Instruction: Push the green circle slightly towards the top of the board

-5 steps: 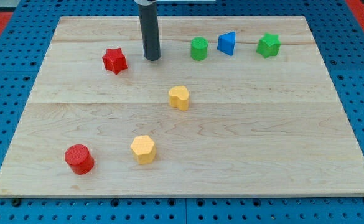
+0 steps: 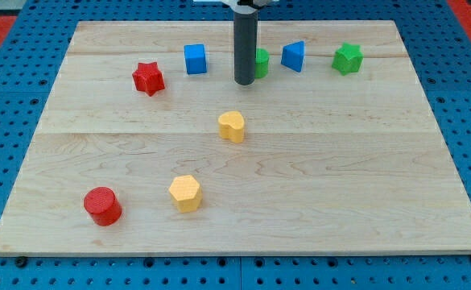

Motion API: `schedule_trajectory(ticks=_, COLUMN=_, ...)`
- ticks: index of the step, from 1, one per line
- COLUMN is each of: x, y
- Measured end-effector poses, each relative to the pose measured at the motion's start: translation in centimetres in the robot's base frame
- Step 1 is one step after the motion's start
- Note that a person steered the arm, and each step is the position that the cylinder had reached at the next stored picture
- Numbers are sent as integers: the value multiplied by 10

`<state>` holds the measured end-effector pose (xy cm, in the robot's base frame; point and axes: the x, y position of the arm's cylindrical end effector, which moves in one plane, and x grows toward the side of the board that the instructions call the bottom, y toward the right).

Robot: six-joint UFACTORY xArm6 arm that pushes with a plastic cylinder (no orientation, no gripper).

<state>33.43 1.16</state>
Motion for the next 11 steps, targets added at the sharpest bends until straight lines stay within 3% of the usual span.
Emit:
schedule_trajectory(ticks=4, x=-18, y=7)
schedule_trajectory(ticks=5, x=47, y=-20)
schedule_trajectory(ticks=6, x=49, y=-86)
schedule_trajectory(ticks=7, x=85, y=-146)
schedule_trajectory(ticks=8, x=134, y=-114)
schedule_trajectory(ticks=9, x=131, y=-46)
schedule_trajectory(ticks=11, x=118, y=-1)
